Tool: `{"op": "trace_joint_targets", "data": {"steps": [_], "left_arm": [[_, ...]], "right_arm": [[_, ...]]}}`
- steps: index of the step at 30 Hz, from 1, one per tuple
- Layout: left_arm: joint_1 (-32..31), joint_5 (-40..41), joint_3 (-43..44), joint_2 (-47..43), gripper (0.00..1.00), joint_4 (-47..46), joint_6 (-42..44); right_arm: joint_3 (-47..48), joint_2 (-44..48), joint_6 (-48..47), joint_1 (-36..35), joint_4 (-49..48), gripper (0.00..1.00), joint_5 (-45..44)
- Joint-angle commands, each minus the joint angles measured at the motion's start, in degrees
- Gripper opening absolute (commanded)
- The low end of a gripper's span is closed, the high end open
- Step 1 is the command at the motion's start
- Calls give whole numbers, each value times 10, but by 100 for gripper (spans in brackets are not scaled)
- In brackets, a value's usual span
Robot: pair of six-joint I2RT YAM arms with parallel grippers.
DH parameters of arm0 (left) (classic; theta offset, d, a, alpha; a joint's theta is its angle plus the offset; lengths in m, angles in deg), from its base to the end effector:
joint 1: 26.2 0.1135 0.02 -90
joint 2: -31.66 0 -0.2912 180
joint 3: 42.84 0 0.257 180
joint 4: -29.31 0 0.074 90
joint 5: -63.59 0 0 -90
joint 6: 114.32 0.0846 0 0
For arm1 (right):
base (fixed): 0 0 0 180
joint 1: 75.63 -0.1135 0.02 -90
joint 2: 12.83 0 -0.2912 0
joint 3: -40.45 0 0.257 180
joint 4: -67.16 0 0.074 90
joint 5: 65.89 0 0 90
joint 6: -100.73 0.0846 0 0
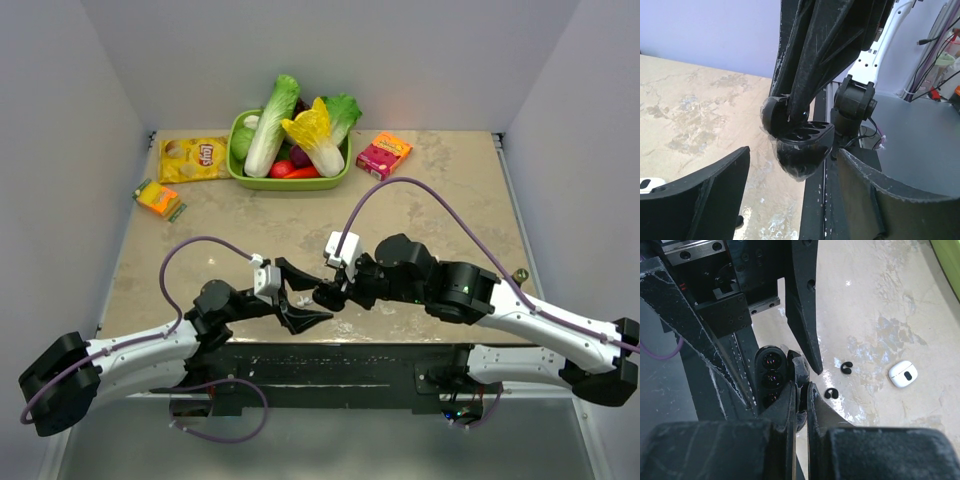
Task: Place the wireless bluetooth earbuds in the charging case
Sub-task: Adjust the charging case.
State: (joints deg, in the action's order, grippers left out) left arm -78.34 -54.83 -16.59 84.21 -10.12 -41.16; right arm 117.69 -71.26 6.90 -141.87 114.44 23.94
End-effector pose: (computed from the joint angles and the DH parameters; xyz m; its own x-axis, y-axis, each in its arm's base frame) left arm 0.1019 -0.1967 0.2645 -0.1501 -0.2220 -0.9634 0.9772 0.1144 -0.1786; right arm 0.1011 0.2289 0.3689 -0.1306 -0.4624 -0.8770 -0.9250 0.3752 -0.0601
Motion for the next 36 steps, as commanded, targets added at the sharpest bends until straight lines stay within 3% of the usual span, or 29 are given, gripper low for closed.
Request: {"op": "trace_joint_targets", "data": {"steps": [1,14,29,36], "left_arm": [[2,-14,18,0,76,-36,2],[2,-10,33,-6,78,-36,-6],[3,-40,33,5,55,-46,-2],[4,-32,39,11,64,-32,-8]], "right_arm": [[16,10,5,4,-23,0,23],[16,9,5,5,-23,0,23],[16,8,2,8,-20,0,19],[19,4,-1,8,-13,0,22]]}}
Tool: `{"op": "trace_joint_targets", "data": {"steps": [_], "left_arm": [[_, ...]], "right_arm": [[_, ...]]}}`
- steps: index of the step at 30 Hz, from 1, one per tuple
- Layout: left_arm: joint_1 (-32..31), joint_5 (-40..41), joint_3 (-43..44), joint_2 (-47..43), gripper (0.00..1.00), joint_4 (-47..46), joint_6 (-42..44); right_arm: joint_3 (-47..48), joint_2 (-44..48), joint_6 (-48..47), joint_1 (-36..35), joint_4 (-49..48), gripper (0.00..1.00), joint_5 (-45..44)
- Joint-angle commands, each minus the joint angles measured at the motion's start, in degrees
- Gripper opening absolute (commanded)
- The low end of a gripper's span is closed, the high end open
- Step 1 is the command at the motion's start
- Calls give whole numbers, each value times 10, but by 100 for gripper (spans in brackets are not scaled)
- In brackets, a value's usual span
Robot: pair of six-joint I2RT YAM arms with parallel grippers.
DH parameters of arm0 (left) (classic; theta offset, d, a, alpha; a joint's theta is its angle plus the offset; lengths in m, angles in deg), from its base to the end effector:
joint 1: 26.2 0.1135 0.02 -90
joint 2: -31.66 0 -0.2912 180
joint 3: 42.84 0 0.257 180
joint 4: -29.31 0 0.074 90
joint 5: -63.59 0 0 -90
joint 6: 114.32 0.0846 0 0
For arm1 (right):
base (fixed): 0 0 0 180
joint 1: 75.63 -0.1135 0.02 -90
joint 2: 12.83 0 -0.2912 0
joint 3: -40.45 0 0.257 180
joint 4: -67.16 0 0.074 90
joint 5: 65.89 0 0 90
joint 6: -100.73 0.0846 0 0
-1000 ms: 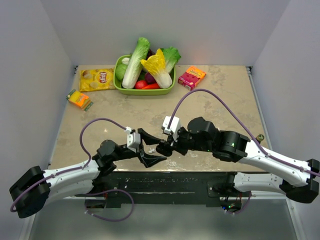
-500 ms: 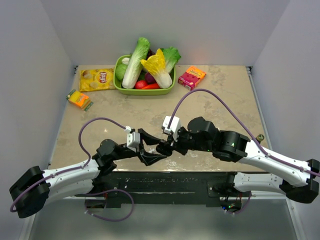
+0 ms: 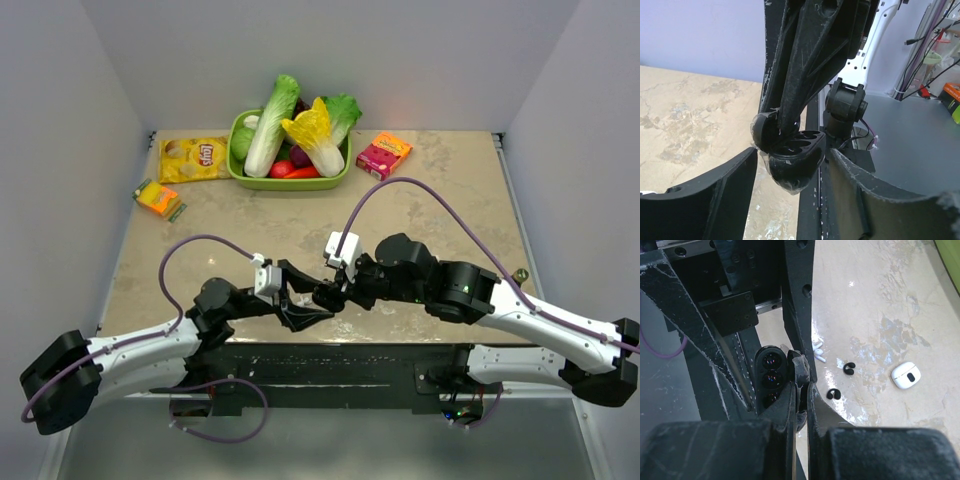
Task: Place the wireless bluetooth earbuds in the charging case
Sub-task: Adjust the charging case.
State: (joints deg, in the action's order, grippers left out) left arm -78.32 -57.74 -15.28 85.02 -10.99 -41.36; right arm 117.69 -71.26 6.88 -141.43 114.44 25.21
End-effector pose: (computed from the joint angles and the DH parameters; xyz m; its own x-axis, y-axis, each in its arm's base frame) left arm 0.0999 -0.2000 0.2719 -0.1412 -0.2262 -0.9638 0.9852 0.0636 -0.1592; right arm 0.1011 0.2289 0.3689 -0.1333 -0.4603 -0.8777 -0.9299 0.3644 -0.0499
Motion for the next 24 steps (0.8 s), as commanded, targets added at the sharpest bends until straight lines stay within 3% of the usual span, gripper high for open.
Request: {"op": "trace_joint_targets", "data": {"steps": [1,7,17,24], "left_arm": [[3,-3,28,3,65,-22,-6],[3,-9,30,9,66,-21,-6],[4,-31,32,25,54,-24,-5],[4,-35,38,31,57,-18,-5]], "right_arm": [[19,3,-1,3,-13,0,9],[23,-5,-6,3,-3,0,7],[27,-10,-10,3,3,0,7],[27,-12,-10,3,4,0,8]]}}
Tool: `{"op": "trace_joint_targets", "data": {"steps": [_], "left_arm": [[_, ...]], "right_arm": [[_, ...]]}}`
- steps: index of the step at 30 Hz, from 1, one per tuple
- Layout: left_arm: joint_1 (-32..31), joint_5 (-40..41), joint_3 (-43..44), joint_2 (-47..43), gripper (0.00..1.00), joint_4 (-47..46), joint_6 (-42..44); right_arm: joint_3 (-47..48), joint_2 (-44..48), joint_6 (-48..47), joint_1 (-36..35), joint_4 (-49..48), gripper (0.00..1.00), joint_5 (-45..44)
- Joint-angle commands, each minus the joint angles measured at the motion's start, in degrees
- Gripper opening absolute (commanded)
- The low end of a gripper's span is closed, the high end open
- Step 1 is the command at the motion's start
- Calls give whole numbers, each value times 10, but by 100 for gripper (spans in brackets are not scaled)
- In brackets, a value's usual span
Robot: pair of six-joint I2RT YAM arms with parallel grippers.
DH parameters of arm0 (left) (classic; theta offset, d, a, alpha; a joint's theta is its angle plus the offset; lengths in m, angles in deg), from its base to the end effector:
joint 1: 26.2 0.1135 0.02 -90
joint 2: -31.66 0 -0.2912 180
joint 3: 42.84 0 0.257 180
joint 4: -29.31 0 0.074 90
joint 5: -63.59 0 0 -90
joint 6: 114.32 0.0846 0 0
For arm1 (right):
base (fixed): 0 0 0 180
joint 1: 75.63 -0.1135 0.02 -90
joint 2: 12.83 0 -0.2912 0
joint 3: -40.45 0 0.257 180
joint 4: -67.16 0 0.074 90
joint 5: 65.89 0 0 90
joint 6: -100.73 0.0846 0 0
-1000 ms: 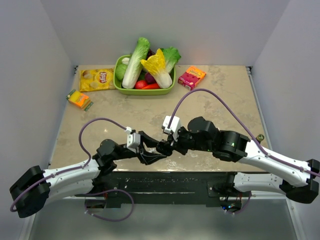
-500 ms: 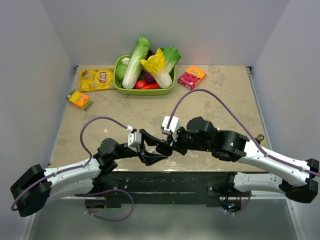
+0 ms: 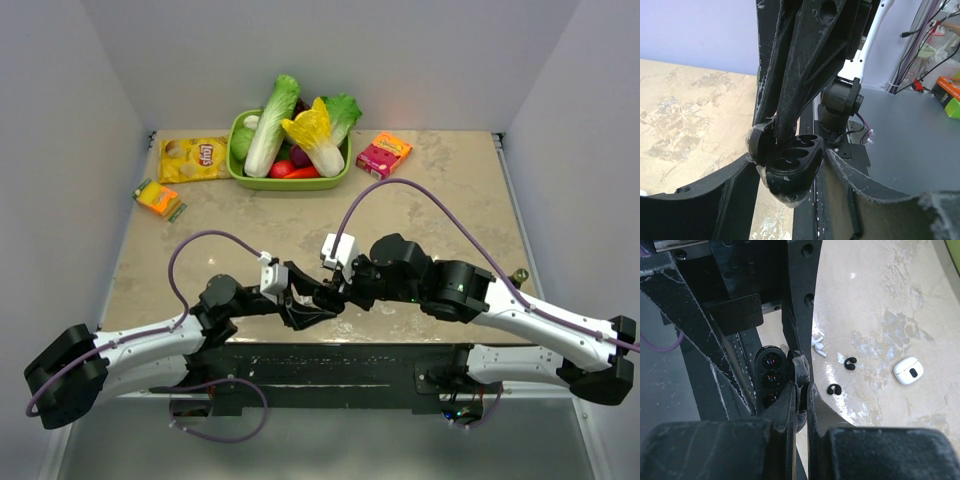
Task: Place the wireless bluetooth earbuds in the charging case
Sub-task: Adjust the charging case.
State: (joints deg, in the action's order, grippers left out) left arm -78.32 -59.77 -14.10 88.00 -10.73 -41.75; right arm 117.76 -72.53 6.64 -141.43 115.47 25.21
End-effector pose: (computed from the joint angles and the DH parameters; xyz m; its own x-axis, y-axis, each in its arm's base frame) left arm 0.1030 -0.2082 0.2680 -0.1700 -0.1889 -0.9672 0.9832 0.0340 -0.1795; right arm 0.1028 0.2327 0.3617 -0.1432 -0.4926 -0.8584 -0.9313 0.3606 -0.0516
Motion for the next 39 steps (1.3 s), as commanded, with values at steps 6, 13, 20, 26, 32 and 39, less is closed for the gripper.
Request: {"op": "trace_joint_targets", "data": {"steps": [6,13,20,26,32,39], "left_arm": [[4,-25,28,7,43,-24,-1],[4,-21,28,12,54,-24,-6],[4,-18,28,11,58,-22,-5],[5,-25,28,11,48,-24,-2],[5,-32,26,18,34,-31,-4],[6,-35,22,22,0,-41,-8]], "right_arm": [[27,-1,-8,3,-5,0,8],[28,-2,-8,3,-5,0,7],[31,-3,-8,3,-4,0,8],[28,-3,-7,2,-6,0,8],[30,-5,-8,3,-6,0,8],[32,-9,-7,3,-4,0,11]]}}
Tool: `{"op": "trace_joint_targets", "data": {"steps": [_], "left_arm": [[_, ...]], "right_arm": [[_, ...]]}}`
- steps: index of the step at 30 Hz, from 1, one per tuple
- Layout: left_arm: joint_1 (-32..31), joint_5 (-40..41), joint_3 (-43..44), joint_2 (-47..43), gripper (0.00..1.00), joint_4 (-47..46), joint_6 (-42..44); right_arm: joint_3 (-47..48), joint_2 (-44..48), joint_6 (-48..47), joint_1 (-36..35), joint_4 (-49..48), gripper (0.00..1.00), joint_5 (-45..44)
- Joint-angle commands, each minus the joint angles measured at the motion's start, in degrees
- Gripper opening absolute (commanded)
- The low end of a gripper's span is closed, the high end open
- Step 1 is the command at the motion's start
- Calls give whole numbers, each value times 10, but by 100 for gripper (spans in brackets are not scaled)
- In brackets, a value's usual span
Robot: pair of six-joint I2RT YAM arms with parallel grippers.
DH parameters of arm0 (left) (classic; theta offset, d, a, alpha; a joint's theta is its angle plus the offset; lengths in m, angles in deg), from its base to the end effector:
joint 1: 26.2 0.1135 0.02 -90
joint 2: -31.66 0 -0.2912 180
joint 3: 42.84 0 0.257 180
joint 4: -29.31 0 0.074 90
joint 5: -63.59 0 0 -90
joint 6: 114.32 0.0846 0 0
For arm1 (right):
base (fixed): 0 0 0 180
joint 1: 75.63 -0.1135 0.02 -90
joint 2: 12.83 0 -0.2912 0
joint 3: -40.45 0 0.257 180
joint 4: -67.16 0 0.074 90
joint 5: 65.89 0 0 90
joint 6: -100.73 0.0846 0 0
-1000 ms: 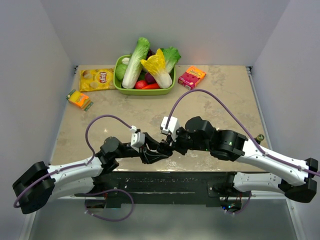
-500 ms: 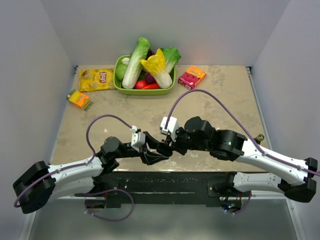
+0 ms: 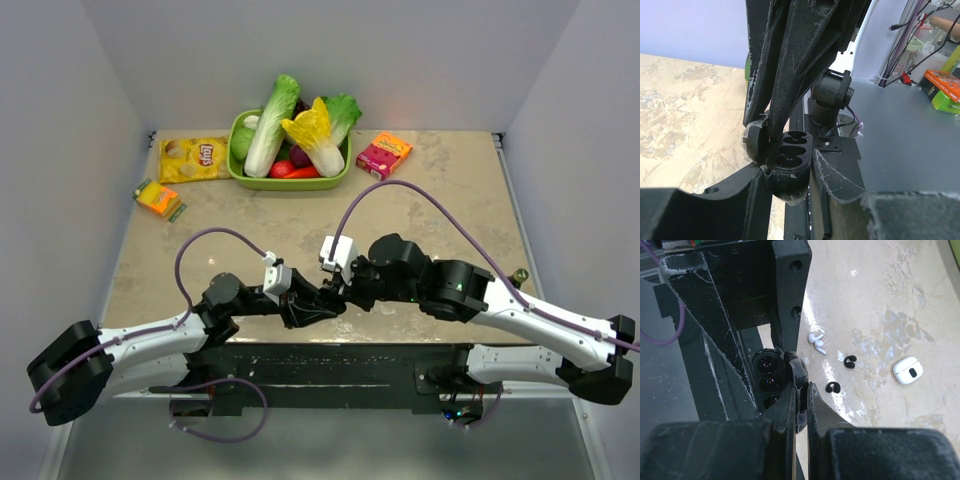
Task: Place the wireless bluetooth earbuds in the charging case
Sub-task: Adjust the charging case.
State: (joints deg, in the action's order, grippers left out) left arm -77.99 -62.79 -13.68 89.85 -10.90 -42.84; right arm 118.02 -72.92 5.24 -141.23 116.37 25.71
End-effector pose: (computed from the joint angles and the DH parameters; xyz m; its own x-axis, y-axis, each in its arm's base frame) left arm 0.1032 -0.2123 0.2638 -0.2015 -0.1574 -0.9667 0.9792 -0.0097 -0.2026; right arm 0.1031 0.2330 0.3597 -0.1282 -0.5142 -0.8480 -0.9367 0.3437 -0.0668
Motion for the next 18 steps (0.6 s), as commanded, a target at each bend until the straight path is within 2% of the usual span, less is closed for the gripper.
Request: {"op": "trace_joint_targets", "data": {"steps": [1,2,3,4,6,9,14,16,18], "left_arm": [[3,-4,17,4,0,-42,2],[3,-4,13,4,0,-47,2],[3,-2,11,5,0,-52,2],[3,1,9,5,0,-55,0],[3,12,-2,4,0,-72,-4],[3,32,-16,3,0,-94,-11],[3,86,-41,-13,0,-117,-13],[3,115,-55,-35,0,-131,-14],[3,159,-85,-64,0,-147,-14]], "right_arm": [[31,-4,8,1,-14,0,5],[30,-5,11,1,-14,0,6],[31,-4,14,1,-16,4,7],[31,-4,18,1,-19,26,4],[31,-2,31,1,-29,49,-6],[41,-1,51,2,-49,64,-25],[45,29,95,9,-97,73,-80],[21,63,115,13,-140,80,-142],[-31,81,156,17,-173,81,-220]]}}
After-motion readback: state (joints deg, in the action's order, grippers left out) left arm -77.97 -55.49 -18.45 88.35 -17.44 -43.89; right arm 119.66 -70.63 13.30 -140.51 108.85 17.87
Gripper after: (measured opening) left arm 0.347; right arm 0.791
